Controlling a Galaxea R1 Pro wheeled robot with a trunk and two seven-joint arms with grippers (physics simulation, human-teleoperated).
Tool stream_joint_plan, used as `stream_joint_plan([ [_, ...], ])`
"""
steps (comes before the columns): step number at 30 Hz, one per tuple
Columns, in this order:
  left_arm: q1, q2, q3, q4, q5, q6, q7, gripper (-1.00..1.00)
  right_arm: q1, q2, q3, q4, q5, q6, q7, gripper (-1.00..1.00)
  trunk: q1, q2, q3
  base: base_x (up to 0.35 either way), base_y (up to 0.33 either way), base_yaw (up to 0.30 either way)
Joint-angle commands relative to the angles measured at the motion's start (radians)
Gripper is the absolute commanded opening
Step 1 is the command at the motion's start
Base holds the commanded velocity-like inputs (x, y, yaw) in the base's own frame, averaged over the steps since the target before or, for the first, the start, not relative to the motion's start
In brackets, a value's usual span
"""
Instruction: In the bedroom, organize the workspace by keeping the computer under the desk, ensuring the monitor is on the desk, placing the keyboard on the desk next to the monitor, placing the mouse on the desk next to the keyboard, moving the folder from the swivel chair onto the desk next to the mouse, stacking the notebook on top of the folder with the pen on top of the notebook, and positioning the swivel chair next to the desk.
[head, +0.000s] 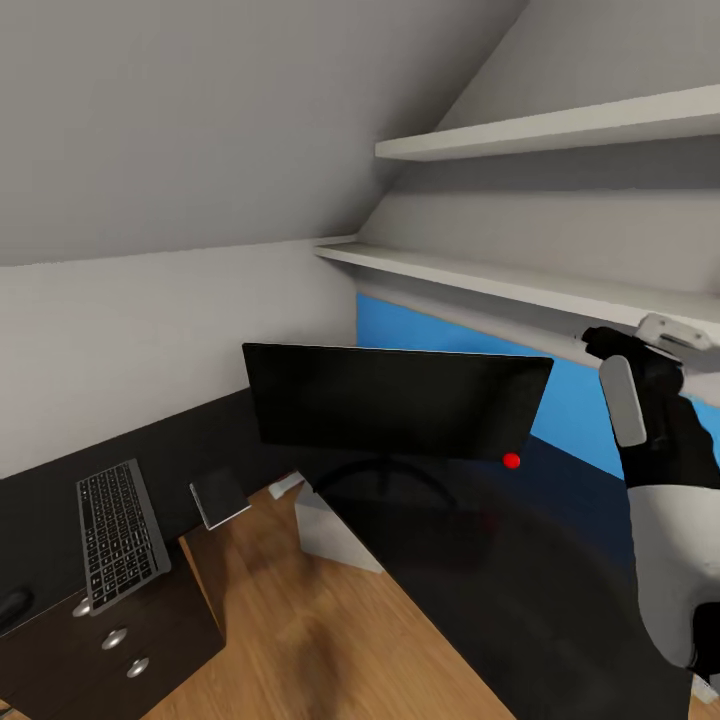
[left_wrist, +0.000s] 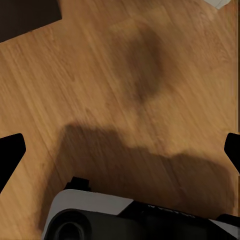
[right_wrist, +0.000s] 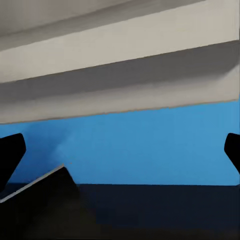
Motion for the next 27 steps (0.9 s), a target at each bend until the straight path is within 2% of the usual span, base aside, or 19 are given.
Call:
stream_joint_plan([
  [1, -0.001, 0.001, -0.009, -0.001, 0.006, -0.003, 0.008, 1.00, -0.011, 0.011, 0.018, 0.002, -0.008, 0.010, -0.014, 1.00, 0.001, -0.002, -0.002, 0.000, 0.000, 0.000],
  [3, -0.001, 0.001, -0.009, -0.001, 0.006, -0.003, 0.008, 1.00, -0.016, 0.026, 0.028, 0.005, -0.009, 0.014, -0.017, 1.00, 0.001, -0.002, -0.002, 0.000, 0.000, 0.000],
  [4, -0.001, 0.000, -0.009, -0.001, 0.005, -0.002, 0.008, 1.00, -0.022, 0.069, 0.062, 0.008, -0.006, 0.016, -0.019, 1.00, 0.001, -0.002, -0.002, 0.000, 0.000, 0.000],
  [6, -0.001, 0.000, -0.009, -0.001, 0.005, -0.002, 0.008, 1.00, -0.023, 0.088, 0.101, 0.008, -0.006, 0.016, -0.019, 1.00, 0.001, -0.002, -0.002, 0.000, 0.000, 0.000],
  [7, -0.001, -0.001, -0.010, -0.001, 0.005, -0.002, 0.008, 1.00, -0.024, 0.103, 0.165, 0.009, -0.007, 0.016, -0.018, 1.00, 0.001, -0.002, -0.002, 0.000, 0.000, 0.000],
  [9, -0.001, -0.001, -0.010, -0.001, 0.005, -0.002, 0.008, 1.00, -0.023, 0.109, 0.233, 0.009, -0.008, 0.016, -0.017, 1.00, 0.001, -0.002, -0.002, 0.000, 0.000, 0.000],
  [11, -0.001, -0.001, -0.009, -0.001, 0.005, -0.002, 0.008, 1.00, -0.023, 0.112, 0.265, 0.009, -0.007, 0.016, -0.020, 1.00, 0.001, -0.002, -0.002, 0.014, 0.000, 0.000],
  [13, -0.001, -0.001, -0.009, -0.001, 0.005, -0.003, 0.008, 1.00, -0.023, 0.127, 0.312, 0.010, -0.004, 0.018, -0.023, 1.00, 0.001, -0.002, -0.002, 0.114, 0.029, 0.000],
  [17, -0.001, 0.000, -0.010, 0.003, 0.005, -0.003, 0.008, 1.00, -0.023, 0.155, 0.338, 0.006, 0.009, 0.021, -0.025, 1.00, 0.001, -0.002, -0.002, 0.229, 0.097, 0.000],
  [23, -0.001, -0.001, -0.008, 0.049, 0.001, -0.006, 0.007, 1.00, -0.023, 0.165, 0.344, 0.002, 0.030, 0.023, -0.027, 1.00, 0.001, -0.002, -0.002, 0.115, 0.048, 0.000],
  [27, -0.001, -0.024, -0.016, 0.051, -0.003, -0.019, 0.007, 1.00, -0.010, 0.184, 0.340, -0.001, 0.031, 0.032, -0.036, 1.00, 0.001, -0.002, -0.002, 0.000, 0.105, 0.000],
])
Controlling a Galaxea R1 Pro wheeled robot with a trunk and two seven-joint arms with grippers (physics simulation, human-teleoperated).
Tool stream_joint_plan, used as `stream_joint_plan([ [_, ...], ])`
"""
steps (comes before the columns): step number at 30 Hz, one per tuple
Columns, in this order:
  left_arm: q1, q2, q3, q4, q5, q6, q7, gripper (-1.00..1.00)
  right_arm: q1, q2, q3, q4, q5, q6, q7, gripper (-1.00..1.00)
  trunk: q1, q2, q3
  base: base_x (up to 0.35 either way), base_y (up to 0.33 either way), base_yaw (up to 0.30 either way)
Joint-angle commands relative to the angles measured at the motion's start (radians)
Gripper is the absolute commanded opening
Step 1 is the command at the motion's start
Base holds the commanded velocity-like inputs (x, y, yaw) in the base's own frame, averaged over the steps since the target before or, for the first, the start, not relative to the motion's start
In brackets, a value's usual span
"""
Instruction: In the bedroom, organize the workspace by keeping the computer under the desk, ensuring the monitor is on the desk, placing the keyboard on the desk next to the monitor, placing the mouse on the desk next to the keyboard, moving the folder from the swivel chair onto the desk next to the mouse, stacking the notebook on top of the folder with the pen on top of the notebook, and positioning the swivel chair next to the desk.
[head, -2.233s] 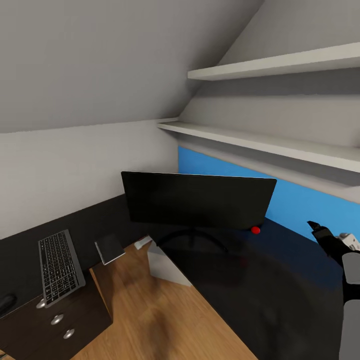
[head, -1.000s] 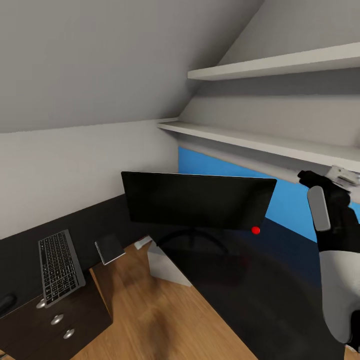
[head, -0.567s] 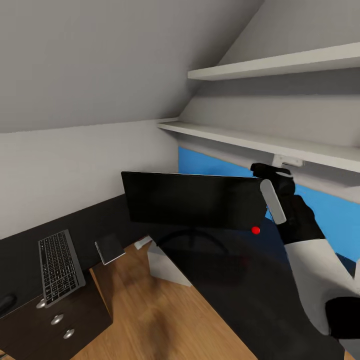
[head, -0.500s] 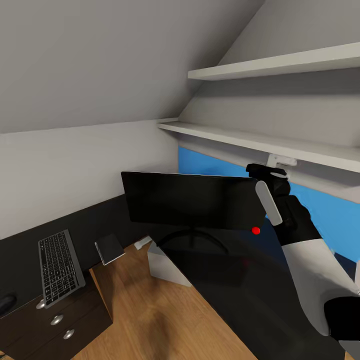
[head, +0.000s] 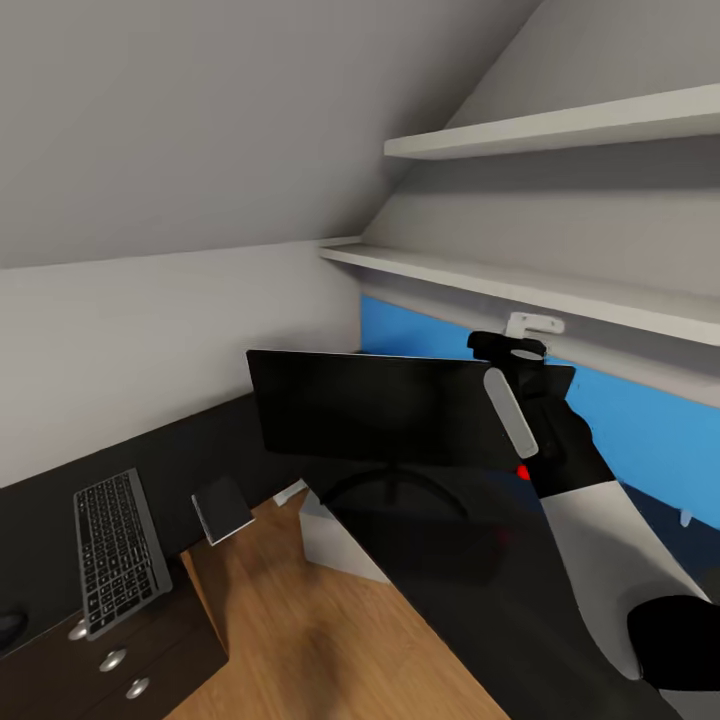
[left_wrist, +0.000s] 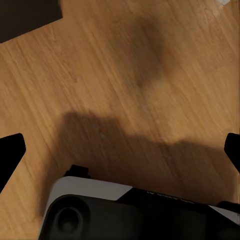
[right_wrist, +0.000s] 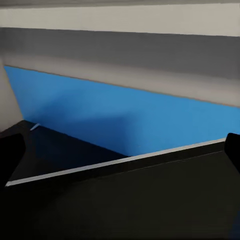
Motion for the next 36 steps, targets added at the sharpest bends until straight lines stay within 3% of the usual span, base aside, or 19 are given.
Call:
stream_joint_plan([
  [1, -0.001, -0.005, -0.008, 0.000, 0.005, -0.004, 0.008, 1.00, -0.003, 0.001, 0.008, 0.001, -0.008, 0.000, -0.010, 1.00, 0.001, -0.002, -0.002, 0.000, 0.149, 0.000],
  [5, -0.001, -0.024, -0.008, 0.000, 0.005, -0.004, 0.008, 1.00, -0.002, -0.008, 0.022, 0.001, -0.004, -0.009, -0.010, 1.00, 0.001, -0.002, -0.002, 0.000, 0.234, 0.000],
  [13, -0.001, -0.029, -0.008, 0.000, 0.005, -0.004, 0.008, 1.00, 0.001, -0.024, 0.026, 0.000, -0.004, -0.012, -0.009, 1.00, 0.001, -0.002, -0.002, 0.000, 0.255, 0.000],
  [36, -0.001, -0.029, -0.008, 0.000, 0.006, -0.003, 0.008, 1.00, 0.009, -0.028, 0.026, -0.003, -0.004, -0.012, -0.014, 1.00, 0.001, -0.002, 0.001, 0.000, 0.011, -0.020],
])
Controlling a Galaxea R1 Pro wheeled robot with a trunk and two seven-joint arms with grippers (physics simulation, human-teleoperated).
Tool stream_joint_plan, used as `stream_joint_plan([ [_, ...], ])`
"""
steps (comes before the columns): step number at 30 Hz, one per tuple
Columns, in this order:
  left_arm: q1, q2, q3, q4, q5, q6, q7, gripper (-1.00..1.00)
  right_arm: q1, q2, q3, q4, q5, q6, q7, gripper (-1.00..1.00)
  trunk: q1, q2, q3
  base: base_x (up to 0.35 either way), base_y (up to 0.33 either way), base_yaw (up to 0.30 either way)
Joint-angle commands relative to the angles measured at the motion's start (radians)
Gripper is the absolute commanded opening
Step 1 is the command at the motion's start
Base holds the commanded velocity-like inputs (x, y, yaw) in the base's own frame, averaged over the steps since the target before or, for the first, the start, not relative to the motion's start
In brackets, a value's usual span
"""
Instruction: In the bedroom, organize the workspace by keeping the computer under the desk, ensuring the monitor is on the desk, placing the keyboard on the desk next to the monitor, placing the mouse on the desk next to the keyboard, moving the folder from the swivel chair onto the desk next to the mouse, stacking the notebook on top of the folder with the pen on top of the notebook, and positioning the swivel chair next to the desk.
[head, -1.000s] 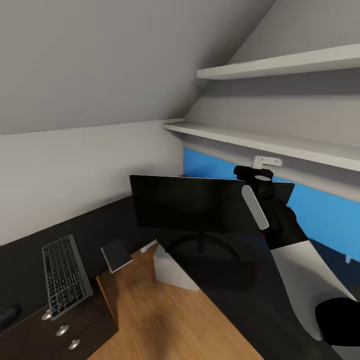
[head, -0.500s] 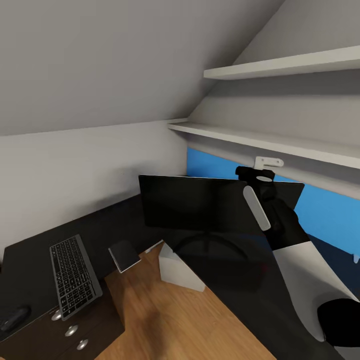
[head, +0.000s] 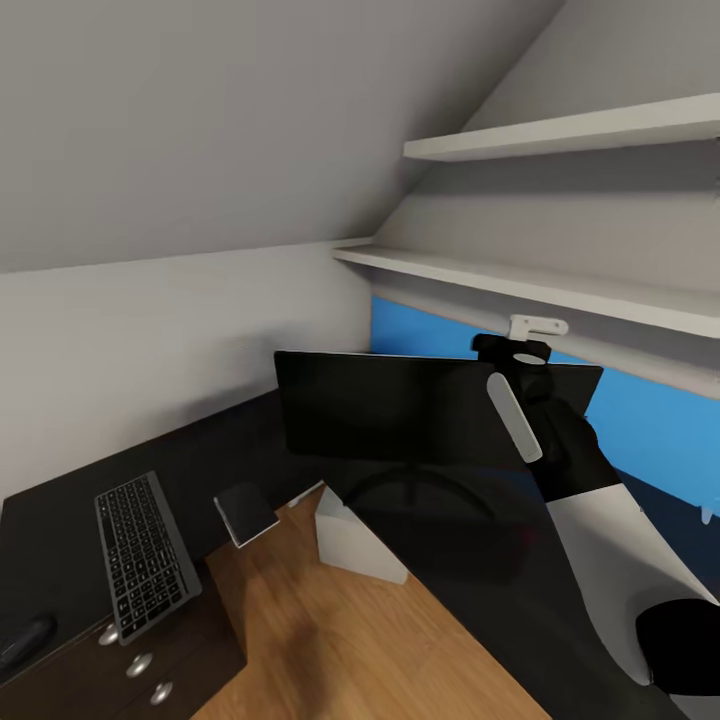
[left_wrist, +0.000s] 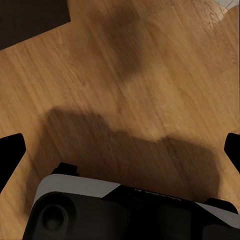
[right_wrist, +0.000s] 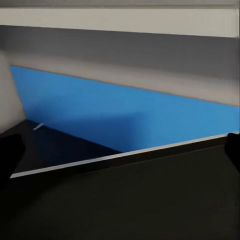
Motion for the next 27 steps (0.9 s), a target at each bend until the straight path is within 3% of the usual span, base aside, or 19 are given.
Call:
stream_joint_plan([
  [1, -0.001, 0.001, -0.009, 0.000, 0.005, -0.004, 0.008, 1.00, -0.001, -0.002, 0.004, -0.001, -0.009, 0.003, -0.010, 1.00, 0.001, -0.002, -0.002, 0.000, 0.000, -0.097],
  [18, -0.001, 0.001, -0.010, 0.000, 0.006, -0.004, 0.008, 1.00, 0.004, -0.021, 0.004, -0.002, -0.014, 0.003, -0.008, 1.00, 0.001, -0.002, 0.000, 0.000, 0.000, -0.013],
  [27, -0.001, 0.001, -0.010, 0.000, 0.004, -0.004, 0.007, 1.00, 0.031, -0.021, 0.004, -0.044, -0.013, 0.003, -0.010, 1.00, 0.001, -0.002, 0.000, 0.140, 0.000, 0.000],
])
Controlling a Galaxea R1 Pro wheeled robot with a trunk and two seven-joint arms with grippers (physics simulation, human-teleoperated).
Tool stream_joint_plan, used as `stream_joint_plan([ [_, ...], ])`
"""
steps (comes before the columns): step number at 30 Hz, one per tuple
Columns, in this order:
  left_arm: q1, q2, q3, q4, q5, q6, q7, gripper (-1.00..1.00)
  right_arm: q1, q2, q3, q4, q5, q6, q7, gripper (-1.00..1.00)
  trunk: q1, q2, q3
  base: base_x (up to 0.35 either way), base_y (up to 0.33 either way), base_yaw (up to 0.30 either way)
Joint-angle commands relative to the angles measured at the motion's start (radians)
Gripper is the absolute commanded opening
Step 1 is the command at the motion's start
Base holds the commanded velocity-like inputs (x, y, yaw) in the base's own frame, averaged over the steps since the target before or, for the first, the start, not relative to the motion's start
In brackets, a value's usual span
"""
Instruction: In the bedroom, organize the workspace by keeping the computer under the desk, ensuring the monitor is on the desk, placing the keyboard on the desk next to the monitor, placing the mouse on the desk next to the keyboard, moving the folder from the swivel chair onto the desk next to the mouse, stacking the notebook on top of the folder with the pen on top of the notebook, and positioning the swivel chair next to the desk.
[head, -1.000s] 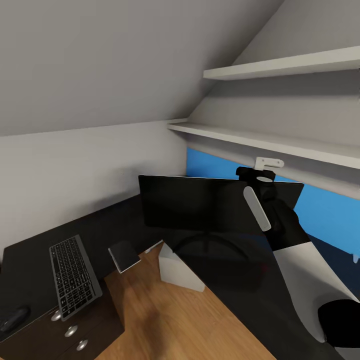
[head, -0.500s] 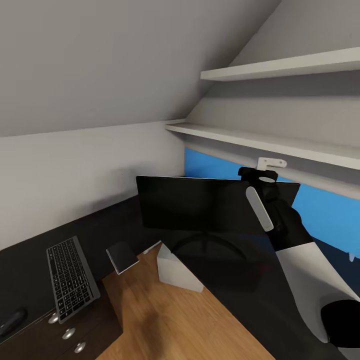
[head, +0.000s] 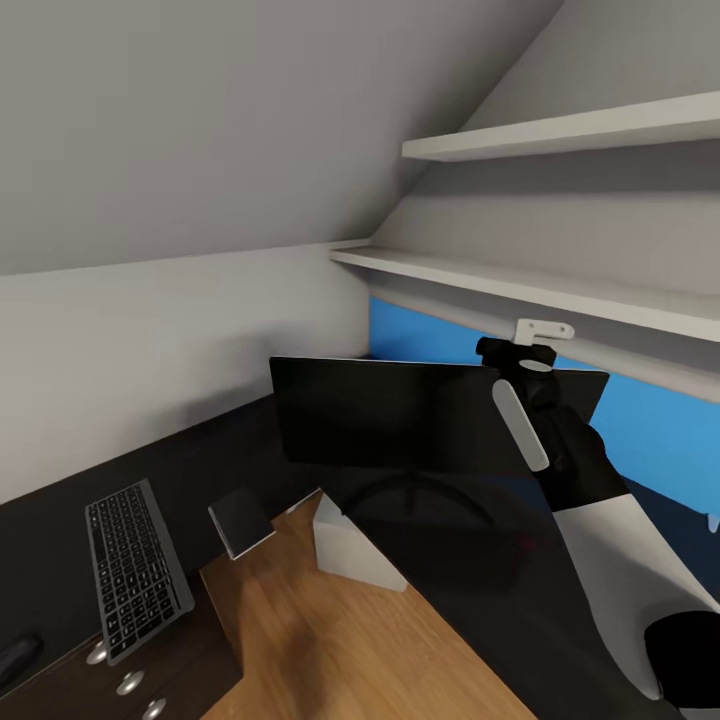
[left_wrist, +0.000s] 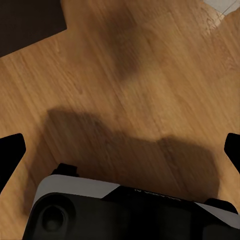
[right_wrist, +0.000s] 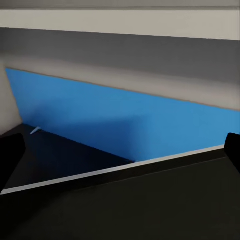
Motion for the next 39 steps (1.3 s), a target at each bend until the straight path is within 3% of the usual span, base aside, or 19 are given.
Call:
stream_joint_plan([
  [1, -0.001, 0.001, -0.009, 0.000, 0.005, -0.004, 0.008, 1.00, -0.001, -0.001, 0.003, -0.001, -0.009, 0.003, -0.010, 1.00, 0.001, -0.002, -0.002, 0.014, 0.000, 0.000],
  [9, -0.001, 0.000, -0.009, 0.000, 0.007, -0.004, 0.009, 1.00, 0.000, -0.001, 0.004, -0.013, -0.010, 0.003, -0.014, 1.00, 0.001, -0.002, -0.002, 0.016, 0.000, 0.000],
  [23, -0.001, 0.000, -0.009, 0.000, 0.007, -0.004, 0.009, 1.00, 0.009, 0.002, 0.004, -0.013, -0.012, 0.006, -0.019, 1.00, 0.001, -0.002, -0.002, 0.191, 0.000, 0.000],
  [31, -0.001, 0.000, -0.009, 0.000, 0.007, -0.004, 0.009, 1.00, 0.009, 0.007, 0.003, 0.039, -0.013, 0.024, -0.019, 1.00, 0.001, -0.002, -0.002, 0.023, 0.000, 0.000],
  [39, -0.001, 0.000, -0.009, 0.000, 0.007, -0.004, 0.009, 1.00, 0.005, 0.019, 0.000, 0.112, -0.072, 0.078, -0.017, 1.00, 0.001, -0.002, -0.002, 0.003, 0.000, 0.000],
])
